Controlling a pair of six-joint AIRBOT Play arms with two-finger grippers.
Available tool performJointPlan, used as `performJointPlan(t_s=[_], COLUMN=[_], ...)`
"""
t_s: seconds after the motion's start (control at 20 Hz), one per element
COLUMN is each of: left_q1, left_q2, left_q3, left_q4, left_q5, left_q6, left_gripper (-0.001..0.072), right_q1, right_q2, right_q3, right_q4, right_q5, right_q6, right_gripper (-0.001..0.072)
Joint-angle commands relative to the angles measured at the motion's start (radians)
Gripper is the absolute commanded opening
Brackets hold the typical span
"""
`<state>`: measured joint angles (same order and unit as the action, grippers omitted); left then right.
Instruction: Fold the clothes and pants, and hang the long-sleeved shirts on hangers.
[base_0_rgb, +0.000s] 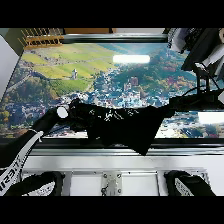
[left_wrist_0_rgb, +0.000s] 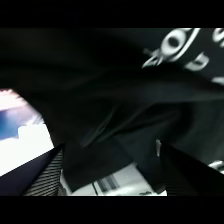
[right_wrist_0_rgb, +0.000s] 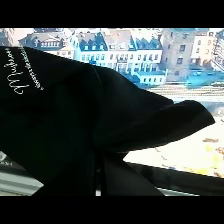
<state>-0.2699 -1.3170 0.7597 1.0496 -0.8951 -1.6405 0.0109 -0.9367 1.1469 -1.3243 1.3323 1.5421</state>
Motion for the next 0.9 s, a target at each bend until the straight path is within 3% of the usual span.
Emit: performJointPlan(t_s=[0.0, 0.4, 0.45, 0.5, 0.55, 0.7, 0.85], left_q1=[-0.030, -0.030, -0.030, -0.030, -0.030, 0.016, 0.149], left_q2=[-0.040, -0.040, -0.040, -0.040, -0.040, 0.035, 0.224], left_q3=[0.035, -0.001, 0.000, 0.000, 0.000, 0.028, 0.216], left_q4=[-0.005, -0.004, -0.005, -0.004, -0.005, -0.002, -0.005], left_q5=[0.061, 0.106, 0.110, 0.109, 0.104, 0.052, -0.085], left_q6=[-0.011, -0.034, -0.048, -0.051, -0.051, -0.047, -0.006], left_gripper=[0.0623, 0.0620, 0.0485, 0.0172, 0.0007, 0.0007, 0.0007], right_q1=[0.001, 0.001, 0.001, 0.001, 0.001, -0.011, -0.063], right_q2=[-0.001, -0.001, 0.000, -0.001, 0.000, 0.003, 0.003], right_q3=[0.000, 0.000, 0.000, 0.000, 0.000, 0.027, 0.199], right_q4=[0.004, 0.004, 0.004, 0.003, 0.003, -0.005, -0.004], right_q5=[0.000, 0.000, 0.000, 0.000, 0.000, -0.027, -0.051], right_q6=[0.000, 0.000, 0.000, 0.000, 0.000, -0.001, -0.001], right_gripper=[0.0009, 0.0009, 0.0009, 0.0009, 0.0009, 0.0009, 0.0009])
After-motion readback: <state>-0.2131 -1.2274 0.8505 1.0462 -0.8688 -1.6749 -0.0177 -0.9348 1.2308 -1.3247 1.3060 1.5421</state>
